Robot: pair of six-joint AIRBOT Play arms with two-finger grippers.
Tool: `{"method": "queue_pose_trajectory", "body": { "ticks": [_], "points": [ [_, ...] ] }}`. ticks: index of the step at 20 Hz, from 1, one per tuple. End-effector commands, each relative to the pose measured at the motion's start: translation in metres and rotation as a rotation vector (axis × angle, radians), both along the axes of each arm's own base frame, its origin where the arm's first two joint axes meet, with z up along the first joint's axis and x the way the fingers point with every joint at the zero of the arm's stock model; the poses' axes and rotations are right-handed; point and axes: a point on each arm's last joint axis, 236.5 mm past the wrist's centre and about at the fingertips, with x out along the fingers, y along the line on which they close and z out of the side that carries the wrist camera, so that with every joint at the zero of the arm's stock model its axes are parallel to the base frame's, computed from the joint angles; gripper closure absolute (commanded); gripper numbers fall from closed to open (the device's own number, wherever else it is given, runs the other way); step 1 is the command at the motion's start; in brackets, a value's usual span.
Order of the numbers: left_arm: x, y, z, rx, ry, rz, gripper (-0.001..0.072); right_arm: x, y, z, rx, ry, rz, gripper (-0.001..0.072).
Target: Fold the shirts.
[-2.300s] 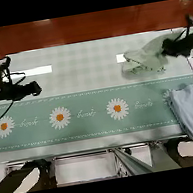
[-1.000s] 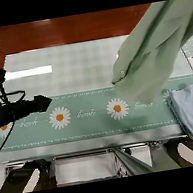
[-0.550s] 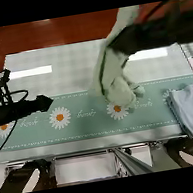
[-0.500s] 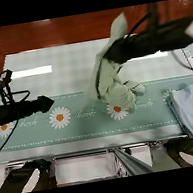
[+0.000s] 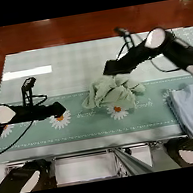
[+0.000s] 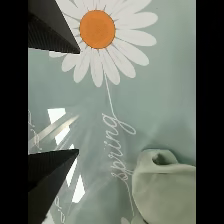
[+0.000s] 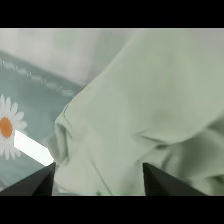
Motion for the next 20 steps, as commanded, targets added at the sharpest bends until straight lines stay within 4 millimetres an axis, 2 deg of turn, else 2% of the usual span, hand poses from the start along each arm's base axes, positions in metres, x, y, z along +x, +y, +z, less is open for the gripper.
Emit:
{"method": "queue_pose_trajectory", "body": {
  "ticks": [1,2,3,4,6,8,10,14,16,17,18,19,20],
  "points": [
    [0.002,-0.006,-0.017,-0.021,0.067,0.046,0.0005,0.015,-0.115,0.032,-0.058,-0.038,-0.162,0.0087],
    [0.003,-0.014,-0.022,-0.053,0.096,0.057,0.0004,0.008,-0.162,0.031,-0.108,-0.032,-0.251,0.0091],
    [0.006,-0.026,-0.026,-0.102,0.12,0.059,0.0005,-0.006,-0.199,0.021,-0.141,-0.001,-0.332,0.0091],
    [0.01,-0.04,-0.03,-0.155,0.131,0.056,0.0005,-0.023,-0.224,0.006,-0.155,0.038,-0.393,0.0091],
    [0.02,-0.068,-0.04,-0.244,0.146,0.067,0.0005,-0.06,-0.247,-0.035,-0.139,0.136,-0.494,0.0091],
    [0.025,-0.087,-0.053,-0.295,0.172,0.095,0.0005,-0.089,-0.242,-0.071,-0.106,0.203,-0.518,0.0091],
    [0.031,-0.103,-0.059,-0.34,0.177,0.118,0.0005,-0.101,-0.229,-0.095,-0.073,0.245,-0.526,0.0092],
    [0.042,-0.127,-0.06,-0.385,0.152,0.114,0.0005,-0.088,-0.209,-0.111,-0.029,0.227,-0.548,0.0092],
    [0.042,-0.137,-0.063,-0.385,0.17,0.08,0.0009,-0.08,-0.193,-0.123,-0.009,0.259,-0.557,0.0092],
    [0.041,-0.141,-0.063,-0.394,0.191,0.063,0.0116,-0.076,-0.183,-0.128,0.014,0.271,-0.552,0.0092],
    [0.039,-0.144,-0.059,-0.407,0.197,0.017,0.0564,-0.072,-0.174,-0.133,0.029,0.284,-0.544,0.0092],
    [0.039,-0.146,-0.053,-0.417,0.178,-0.039,0.0687,-0.069,-0.167,-0.136,0.036,0.295,-0.534,0.0092],
    [0.041,-0.146,-0.044,-0.434,0.168,-0.073,0.0685,-0.066,-0.162,-0.14,0.038,0.303,-0.525,0.0092]
  ]
}}
